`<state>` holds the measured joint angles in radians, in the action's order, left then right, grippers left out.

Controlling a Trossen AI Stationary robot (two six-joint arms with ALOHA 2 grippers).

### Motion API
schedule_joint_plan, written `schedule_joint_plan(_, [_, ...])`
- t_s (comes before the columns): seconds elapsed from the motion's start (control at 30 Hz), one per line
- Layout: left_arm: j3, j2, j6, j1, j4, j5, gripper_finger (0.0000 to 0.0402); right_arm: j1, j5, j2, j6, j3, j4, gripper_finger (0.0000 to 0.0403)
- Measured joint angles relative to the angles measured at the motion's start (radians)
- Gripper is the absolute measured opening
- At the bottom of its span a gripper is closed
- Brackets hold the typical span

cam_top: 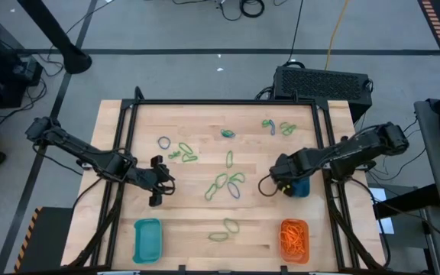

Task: Sort rubber bands into baskets
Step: Put the blue rubber band into the dark blue bin

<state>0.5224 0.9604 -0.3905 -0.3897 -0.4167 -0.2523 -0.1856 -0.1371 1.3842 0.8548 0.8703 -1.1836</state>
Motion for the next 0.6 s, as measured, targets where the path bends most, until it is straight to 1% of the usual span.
schedule_joint_plan(0.17, [0.0,0.0,-0.005,0.0,0.0,0.0,0.0168,0.059,-0.022,0.0,-0.028,0.0,0.003,0.0032])
schedule_joint_plan(0.3, [0.0,0.0,-0.001,0.0,-0.002,0.0,0.0168,0.105,-0.004,0.0,-0.056,0.0,0.003,0.0047])
schedule_joint_plan(0.37, [0.0,0.0,-0.001,0.0,-0.006,0.0,0.0168,0.121,0.022,0.0,-0.055,0.0,0.002,0.0063])
schedule_joint_plan(0.5, [-0.001,0.0,0.0,0.0,-0.008,0.0,0.0168,0.14,0.074,0.0,-0.057,0.0,-0.005,0.0108])
schedule_joint_plan(0.6, [-0.001,0.0,0.003,0.0,-0.01,-0.013,0.0168,0.15,0.128,0.0,-0.1,0.002,-0.026,0.0139])
